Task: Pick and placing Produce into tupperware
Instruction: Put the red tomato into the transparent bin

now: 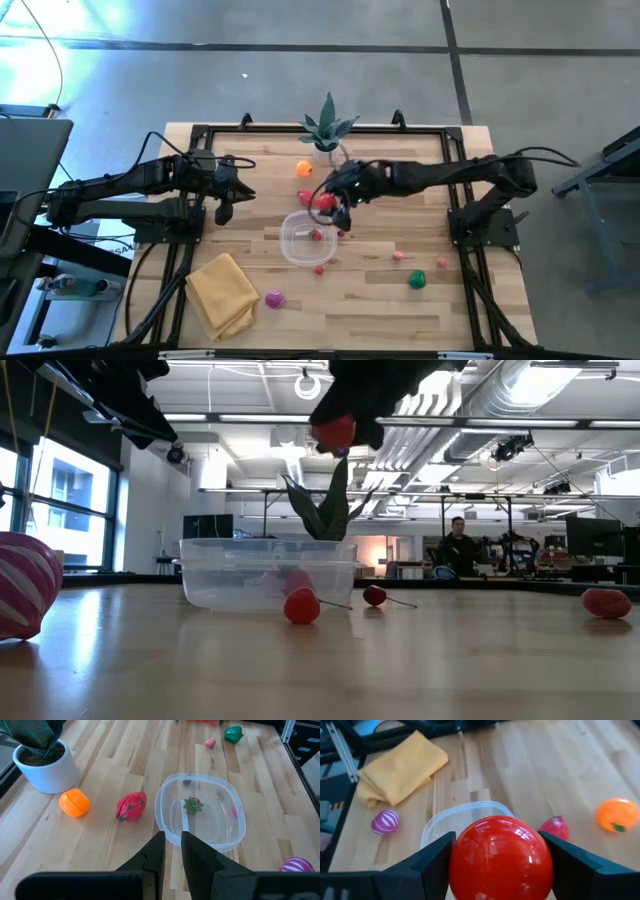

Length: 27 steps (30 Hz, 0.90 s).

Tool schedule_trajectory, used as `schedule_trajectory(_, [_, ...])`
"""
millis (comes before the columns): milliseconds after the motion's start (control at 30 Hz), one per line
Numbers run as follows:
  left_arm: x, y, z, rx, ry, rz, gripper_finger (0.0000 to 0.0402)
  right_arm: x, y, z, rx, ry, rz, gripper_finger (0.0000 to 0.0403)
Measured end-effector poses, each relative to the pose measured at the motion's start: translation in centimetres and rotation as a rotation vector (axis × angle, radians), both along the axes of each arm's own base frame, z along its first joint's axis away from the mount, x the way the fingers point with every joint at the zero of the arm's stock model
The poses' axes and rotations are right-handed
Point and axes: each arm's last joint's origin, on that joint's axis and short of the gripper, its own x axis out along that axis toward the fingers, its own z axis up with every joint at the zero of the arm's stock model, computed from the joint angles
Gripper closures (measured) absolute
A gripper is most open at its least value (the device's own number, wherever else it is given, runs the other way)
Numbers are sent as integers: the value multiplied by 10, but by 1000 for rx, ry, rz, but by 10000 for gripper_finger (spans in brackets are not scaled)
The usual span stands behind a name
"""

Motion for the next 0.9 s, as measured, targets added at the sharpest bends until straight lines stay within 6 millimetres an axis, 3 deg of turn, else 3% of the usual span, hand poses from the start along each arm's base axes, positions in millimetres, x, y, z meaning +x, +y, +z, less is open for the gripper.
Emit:
schedule_trajectory(233, [0, 0, 0, 0, 0, 0, 348, 31, 6, -48, -28, 41, 64, 147])
schedule_trajectory(533, [0, 0, 0, 0, 0, 0, 348, 48, 7, -93, 11, 101, 125, 147])
schedule_trajectory(900, [0, 0, 0, 0, -1, 0, 348, 53, 13, -109, 2, 124, 153, 147])
